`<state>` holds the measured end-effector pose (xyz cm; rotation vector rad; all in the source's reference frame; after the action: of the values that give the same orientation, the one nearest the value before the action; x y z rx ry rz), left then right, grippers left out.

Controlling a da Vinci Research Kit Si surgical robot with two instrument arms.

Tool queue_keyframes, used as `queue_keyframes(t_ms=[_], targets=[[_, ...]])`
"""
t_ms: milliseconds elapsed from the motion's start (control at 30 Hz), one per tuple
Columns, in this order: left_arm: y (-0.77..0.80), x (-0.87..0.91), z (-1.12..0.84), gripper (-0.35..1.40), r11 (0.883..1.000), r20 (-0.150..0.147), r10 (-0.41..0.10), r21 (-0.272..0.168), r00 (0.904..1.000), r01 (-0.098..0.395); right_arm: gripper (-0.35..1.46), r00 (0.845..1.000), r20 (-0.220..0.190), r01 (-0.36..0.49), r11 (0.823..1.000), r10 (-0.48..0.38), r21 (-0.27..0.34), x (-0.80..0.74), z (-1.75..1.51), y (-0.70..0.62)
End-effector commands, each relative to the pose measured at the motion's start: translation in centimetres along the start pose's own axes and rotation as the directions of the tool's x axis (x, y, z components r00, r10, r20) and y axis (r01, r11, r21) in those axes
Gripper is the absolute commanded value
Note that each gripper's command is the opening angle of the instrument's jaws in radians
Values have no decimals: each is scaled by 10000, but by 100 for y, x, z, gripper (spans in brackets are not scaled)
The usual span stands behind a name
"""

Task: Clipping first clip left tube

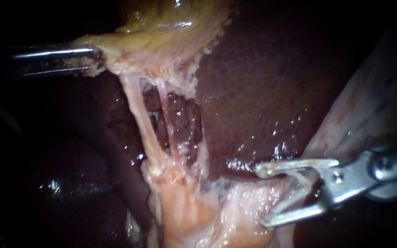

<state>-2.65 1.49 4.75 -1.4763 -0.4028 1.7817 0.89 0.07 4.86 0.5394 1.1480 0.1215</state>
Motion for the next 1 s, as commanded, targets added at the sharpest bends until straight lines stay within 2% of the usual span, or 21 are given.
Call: queue_keyframes(t_ms=[33, 267, 567, 733, 1000], targets=[[0, 0, 0, -35, 10000, 3, 5, 3, 10000, -5, 50, 9999, -104, -66, 10000, 66, -57, 3, 7, 3], [0, 0, 0, -35, 10000, 2, 5, 6, 10000, -5, 50, 9934, -695, -940, 9949, 913, -368, 20, 52, 28], [2, 0, 2, -35, 10000, -2, 6, 26, 10000, -6, 50, 9805, -1217, -1625, 9849, 1544, -601, 21, 86, 61], [2, 0, 3, -35, 10000, -3, 6, 31, 10000, -6, 50, 9758, -1299, -1841, 9813, 1757, -557, 21, 101, 77], [4, 0, 2, -35, 10000, -3, 6, 40, 10000, -6, 50, 9727, -1303, -2007, 9779, 1918, -591, 10, 113, 90]])
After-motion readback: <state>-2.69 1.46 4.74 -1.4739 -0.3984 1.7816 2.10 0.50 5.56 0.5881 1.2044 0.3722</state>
